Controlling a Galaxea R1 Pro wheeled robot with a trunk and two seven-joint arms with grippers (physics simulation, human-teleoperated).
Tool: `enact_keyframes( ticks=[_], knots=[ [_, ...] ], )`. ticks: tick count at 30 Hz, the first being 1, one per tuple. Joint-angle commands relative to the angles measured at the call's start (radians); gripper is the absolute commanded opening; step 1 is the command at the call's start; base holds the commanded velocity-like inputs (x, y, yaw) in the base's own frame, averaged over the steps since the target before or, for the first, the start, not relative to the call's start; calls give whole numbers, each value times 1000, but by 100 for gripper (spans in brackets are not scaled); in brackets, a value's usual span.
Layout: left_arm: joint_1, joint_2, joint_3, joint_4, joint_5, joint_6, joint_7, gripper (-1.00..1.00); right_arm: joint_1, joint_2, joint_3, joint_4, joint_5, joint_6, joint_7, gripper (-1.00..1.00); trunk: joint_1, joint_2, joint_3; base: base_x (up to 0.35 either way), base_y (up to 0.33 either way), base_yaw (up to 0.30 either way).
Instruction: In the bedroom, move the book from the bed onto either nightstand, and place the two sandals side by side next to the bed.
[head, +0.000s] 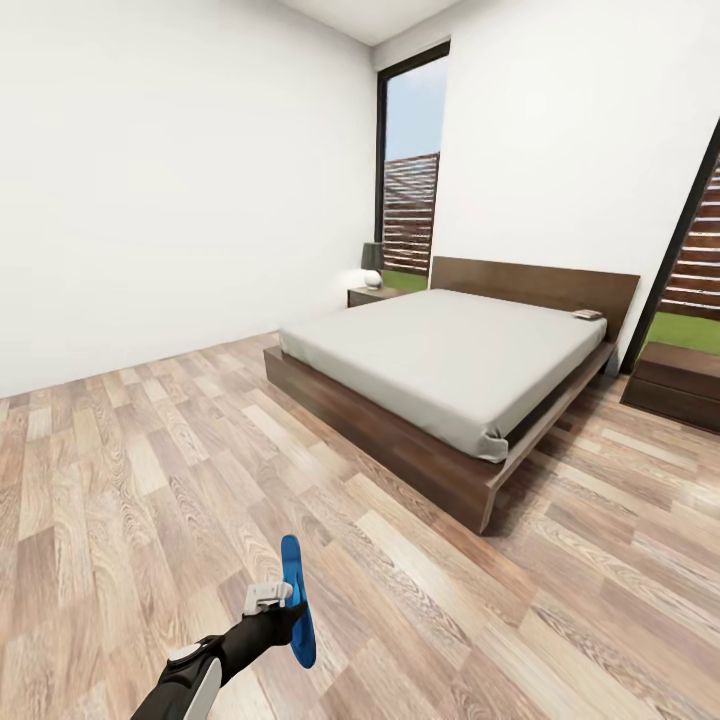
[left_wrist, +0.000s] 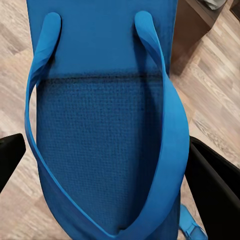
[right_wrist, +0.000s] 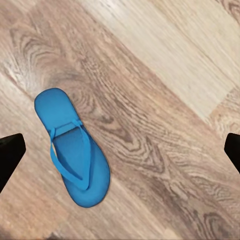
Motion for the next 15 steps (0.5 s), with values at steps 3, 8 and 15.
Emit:
enact_keyframes(
  ticks=[3,8,15],
  knots=[
    [-1,-1,5,0,10,10,-6,-100,0,1,-5,-2,0,6,6,100,0,-1,-1,0,0,0],
    [-1,-1,5,0,10,10,-6,-100,0,1,-5,-4,0,5,4,100,0,-1,-1,0,0,0],
    [-1,-1,5,1,10,10,-5,-100,-5,3,-6,-19,7,33,-6,100,0,-1,-1,0,0,0]
  ],
)
